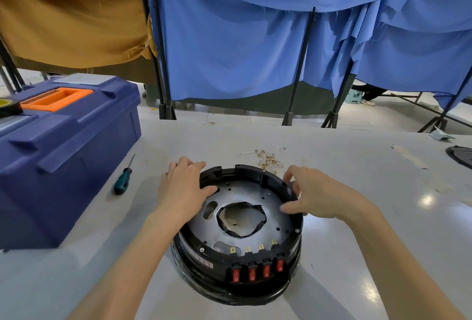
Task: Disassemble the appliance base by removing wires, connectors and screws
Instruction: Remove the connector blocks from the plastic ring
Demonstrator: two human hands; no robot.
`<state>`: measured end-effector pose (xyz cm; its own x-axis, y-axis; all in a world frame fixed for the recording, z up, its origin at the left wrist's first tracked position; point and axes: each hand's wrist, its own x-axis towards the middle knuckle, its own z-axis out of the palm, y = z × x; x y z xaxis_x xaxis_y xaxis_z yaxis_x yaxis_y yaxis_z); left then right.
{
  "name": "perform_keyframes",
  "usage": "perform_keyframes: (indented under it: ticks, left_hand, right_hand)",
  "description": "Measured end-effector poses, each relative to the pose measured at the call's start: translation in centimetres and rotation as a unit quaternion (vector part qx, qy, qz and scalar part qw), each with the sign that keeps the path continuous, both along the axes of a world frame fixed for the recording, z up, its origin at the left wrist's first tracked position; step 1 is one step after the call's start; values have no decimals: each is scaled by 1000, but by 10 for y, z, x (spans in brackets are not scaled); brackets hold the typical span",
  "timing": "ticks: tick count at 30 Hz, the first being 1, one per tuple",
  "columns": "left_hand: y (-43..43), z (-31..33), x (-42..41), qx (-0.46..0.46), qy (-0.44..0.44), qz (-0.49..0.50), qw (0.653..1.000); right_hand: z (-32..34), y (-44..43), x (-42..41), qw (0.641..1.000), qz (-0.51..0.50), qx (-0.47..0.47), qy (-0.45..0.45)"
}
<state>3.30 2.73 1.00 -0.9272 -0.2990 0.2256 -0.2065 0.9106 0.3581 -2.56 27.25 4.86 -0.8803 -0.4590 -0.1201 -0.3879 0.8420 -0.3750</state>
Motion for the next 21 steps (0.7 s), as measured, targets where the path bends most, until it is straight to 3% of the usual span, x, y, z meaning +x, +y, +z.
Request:
perform_keyframes:
  ticks: [3, 6, 8, 12, 14, 16, 18, 21]
  left_hand:
    - [5, 1, 0, 1, -3, -15, 1000]
    - [8, 6, 4, -98, -3, 34, 995]
    - [10, 13, 7, -152, -5, 85, 985]
    - [11, 16, 4, -152, 17, 60, 986]
    - [8, 13, 1, -89, -12, -10, 996]
    - [8, 9, 0, -60, -41, -56, 996]
    - [10, 4, 0, -66, -57, -68, 994]
    - [13, 4, 1, -98, -53, -45, 993]
  right_hand:
    - [-1, -4, -3, 999, -2, -15, 33]
    - [-6, -10, -8, 995, 10, -31, 97]
    - [-12, -15, -12, 989, -12, -93, 111]
    - [-21, -18, -9, 963, -35, -267, 12]
    - [-19, -11, -8, 970, -56, -237, 21]
    - [-15, -4, -6, 988, -58, -140, 42]
    - [-12, -3, -4, 994, -46, -88, 54]
    - [-13, -9, -6, 991, -19, -98, 86]
